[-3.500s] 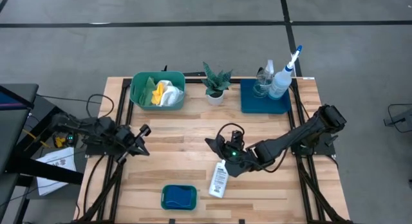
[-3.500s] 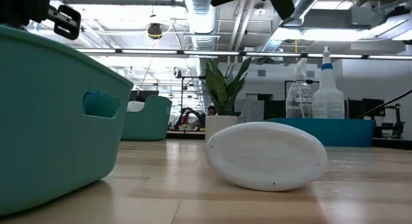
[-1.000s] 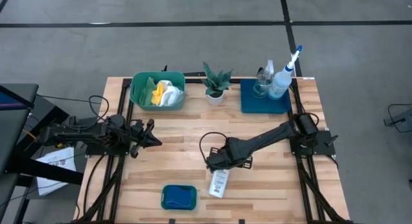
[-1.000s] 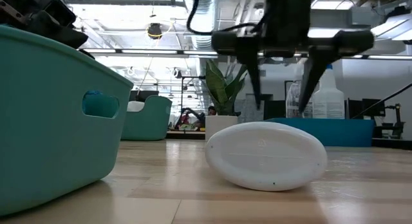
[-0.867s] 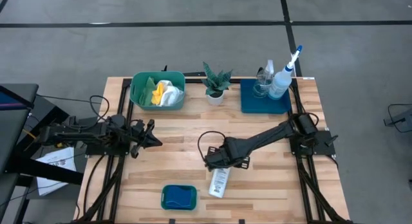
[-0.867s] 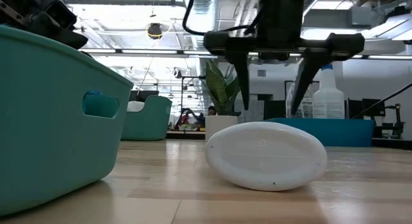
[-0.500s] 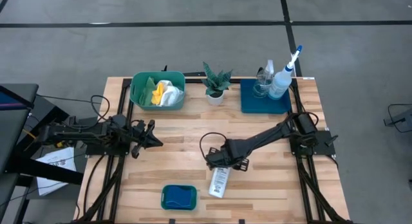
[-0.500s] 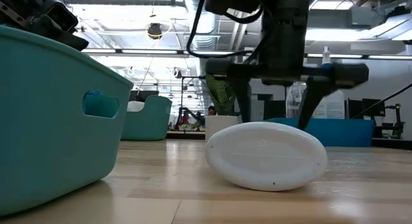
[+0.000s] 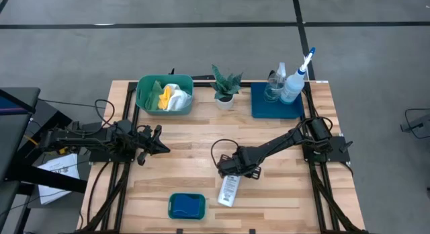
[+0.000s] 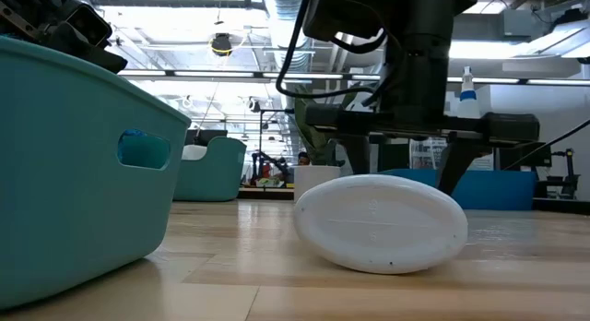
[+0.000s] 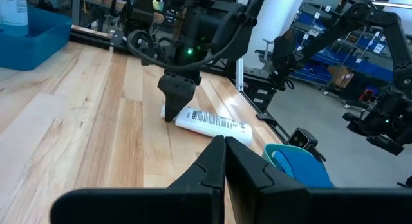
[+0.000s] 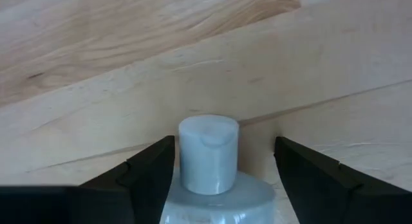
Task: Pick & Place Kitchen Items
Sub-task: Put the white plastic restorer bottle into the blue bin
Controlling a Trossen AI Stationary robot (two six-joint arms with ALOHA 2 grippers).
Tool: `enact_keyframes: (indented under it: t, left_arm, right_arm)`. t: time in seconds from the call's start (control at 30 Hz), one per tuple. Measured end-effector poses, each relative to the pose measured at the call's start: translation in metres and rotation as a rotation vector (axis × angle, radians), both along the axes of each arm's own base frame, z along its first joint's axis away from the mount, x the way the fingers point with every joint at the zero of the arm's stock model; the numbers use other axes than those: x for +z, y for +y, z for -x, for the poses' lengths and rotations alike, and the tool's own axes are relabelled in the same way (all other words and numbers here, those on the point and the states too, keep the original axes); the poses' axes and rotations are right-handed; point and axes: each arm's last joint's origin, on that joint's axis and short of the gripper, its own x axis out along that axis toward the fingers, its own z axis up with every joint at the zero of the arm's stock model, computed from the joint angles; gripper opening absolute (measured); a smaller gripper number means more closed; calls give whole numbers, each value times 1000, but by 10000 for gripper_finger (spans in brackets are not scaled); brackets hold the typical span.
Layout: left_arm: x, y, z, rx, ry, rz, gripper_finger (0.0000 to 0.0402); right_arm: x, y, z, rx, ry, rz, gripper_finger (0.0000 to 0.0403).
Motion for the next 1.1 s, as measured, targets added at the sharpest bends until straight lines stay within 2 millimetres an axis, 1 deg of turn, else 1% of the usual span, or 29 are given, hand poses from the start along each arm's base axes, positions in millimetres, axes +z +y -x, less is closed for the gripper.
enact_keyframes:
  t: [0.13,0.23,0.37,0.43,0.7,0.87,1.1]
  left_arm:
    - [0,0,0,0,0,0,3]
    - [0,0,0,0,0,0,3]
    - [0,0,0,-1,0,0,3]
    - [0,0,0,-1,0,0,3]
    - [0,0,0,-3,1,0,3]
    - [0,0,0,-3,1,0,3]
    - [0,0,0,-2,1,0,3]
  right_arm:
    - [-1,0,1,-9,2,-1,229]
    - [-1,2,1,-6,-1,10,190]
    - [-1,5,1,-7,-16,15,126]
    - [-1,7,1,-7,-33,35,107]
    - [0,10,-6,-23,-138,119,108]
    - [3,7,-11,-56,-222,245,108]
    - [16,-2,-20,-36,-279,458,108]
